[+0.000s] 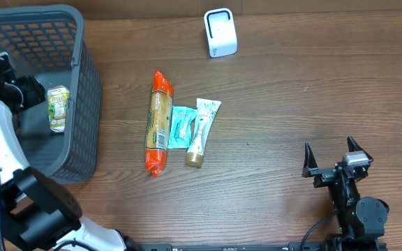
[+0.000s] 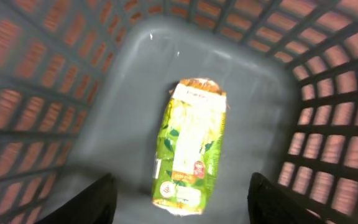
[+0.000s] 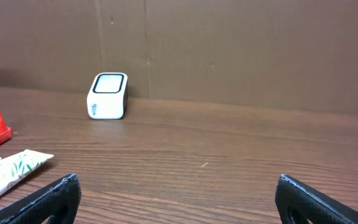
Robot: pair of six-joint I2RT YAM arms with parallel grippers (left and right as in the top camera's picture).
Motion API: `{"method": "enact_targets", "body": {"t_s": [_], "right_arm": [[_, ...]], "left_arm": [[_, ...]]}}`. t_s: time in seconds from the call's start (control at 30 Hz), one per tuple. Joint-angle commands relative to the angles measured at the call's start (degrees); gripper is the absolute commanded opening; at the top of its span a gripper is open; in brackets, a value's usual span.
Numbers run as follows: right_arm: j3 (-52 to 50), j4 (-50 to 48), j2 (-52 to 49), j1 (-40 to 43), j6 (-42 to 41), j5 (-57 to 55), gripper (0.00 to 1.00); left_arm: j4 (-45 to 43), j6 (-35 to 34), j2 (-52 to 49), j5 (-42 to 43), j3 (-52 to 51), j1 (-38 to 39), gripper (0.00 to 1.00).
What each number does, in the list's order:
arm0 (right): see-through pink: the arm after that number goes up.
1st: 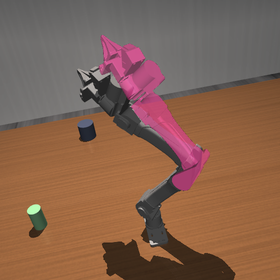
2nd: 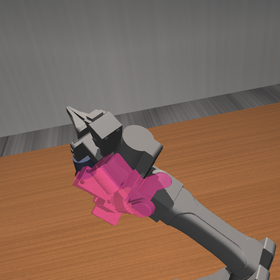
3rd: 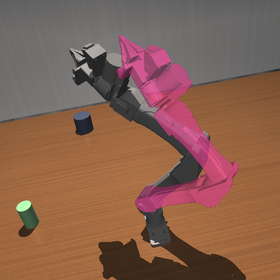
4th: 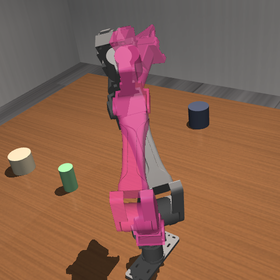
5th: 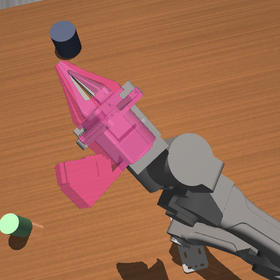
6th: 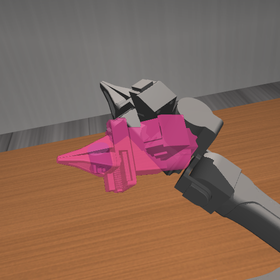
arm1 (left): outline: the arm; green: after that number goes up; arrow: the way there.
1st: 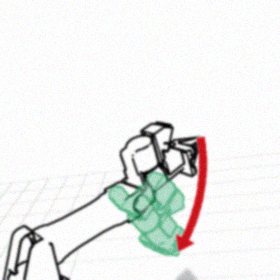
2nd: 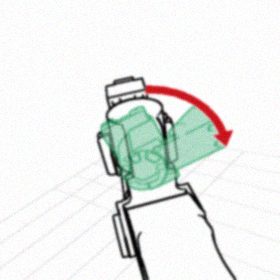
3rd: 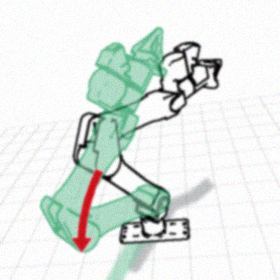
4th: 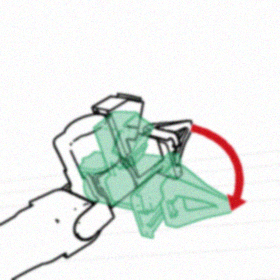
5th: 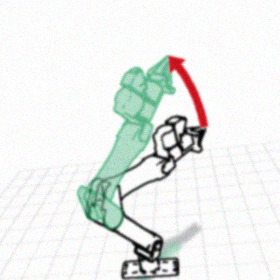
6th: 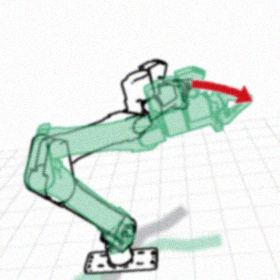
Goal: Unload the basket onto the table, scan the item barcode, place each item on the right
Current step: 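Close the left gripper on the Pokka green tea pouch in the basket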
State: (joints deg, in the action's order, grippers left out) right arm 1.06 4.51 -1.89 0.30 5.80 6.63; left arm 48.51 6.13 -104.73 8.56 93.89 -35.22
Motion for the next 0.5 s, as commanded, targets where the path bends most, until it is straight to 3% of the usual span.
{"method": "enact_targets", "body": {"t_s": [0.0,0.23,0.47], "right_arm": [[-0.6,-0.3,0.3,0.2,0.0,-0.2,1.0],[-0.6,-0.3,0.3,0.2,0.0,-0.2,1.0],[-0.6,-0.3,0.3,0.2,0.0,-0.2,1.0]], "left_arm": [[-2.6,0.4,-3.5,-0.4,-4.3,0.9,0.61],[-5.1,2.9,-9.1,-1.7,-6.8,3.6,0.61],[-4.9,2.9,-13.6,-4.6,-6.8,5.0,0.53]]}}
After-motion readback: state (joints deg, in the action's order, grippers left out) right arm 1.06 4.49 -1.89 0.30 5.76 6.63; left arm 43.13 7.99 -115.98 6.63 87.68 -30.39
